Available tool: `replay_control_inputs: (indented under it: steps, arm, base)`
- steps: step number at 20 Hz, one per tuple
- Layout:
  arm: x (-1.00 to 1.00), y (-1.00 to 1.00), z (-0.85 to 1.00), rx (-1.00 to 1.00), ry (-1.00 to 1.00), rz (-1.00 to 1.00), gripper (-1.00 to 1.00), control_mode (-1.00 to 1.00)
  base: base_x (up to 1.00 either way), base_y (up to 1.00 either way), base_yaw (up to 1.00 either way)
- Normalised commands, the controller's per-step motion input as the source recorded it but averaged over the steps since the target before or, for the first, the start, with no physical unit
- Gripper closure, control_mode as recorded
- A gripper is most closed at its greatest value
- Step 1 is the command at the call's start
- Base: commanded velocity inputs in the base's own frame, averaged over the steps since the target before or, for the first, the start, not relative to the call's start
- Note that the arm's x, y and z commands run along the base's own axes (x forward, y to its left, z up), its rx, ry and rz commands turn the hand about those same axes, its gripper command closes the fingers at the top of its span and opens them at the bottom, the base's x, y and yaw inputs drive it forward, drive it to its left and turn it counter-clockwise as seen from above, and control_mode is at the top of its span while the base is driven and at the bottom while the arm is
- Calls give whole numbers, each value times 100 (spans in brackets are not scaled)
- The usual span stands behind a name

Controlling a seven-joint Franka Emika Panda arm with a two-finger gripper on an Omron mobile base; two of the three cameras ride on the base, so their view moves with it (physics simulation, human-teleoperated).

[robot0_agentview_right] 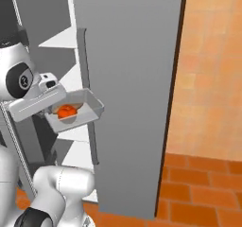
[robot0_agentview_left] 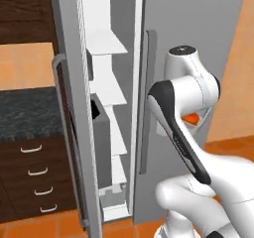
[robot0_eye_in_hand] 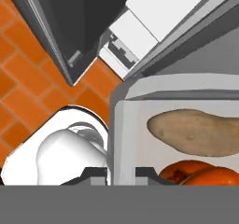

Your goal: Take the meat container that has the steak and place it on the second highest rack of the freezer. Then take the vegetable container that has the squash and sweet potato and place it on the highest rack of the freezer.

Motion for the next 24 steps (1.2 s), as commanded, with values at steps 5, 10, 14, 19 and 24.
replay_control_inputs:
  steps: [5,10,14,19,24]
  arm:
    - [0,0,0,0,0,0,100,100]
    - [0,0,0,0,0,0,100,100]
    - [0,0,0,0,0,0,100,100]
    - [0,0,0,0,0,0,100,100]
    - [0,0,0,0,0,0,100,100]
  base:
    - [51,-1,43]
    - [27,0,36]
    - [62,-9,32]
    - [43,0,25]
    - [33,0,27]
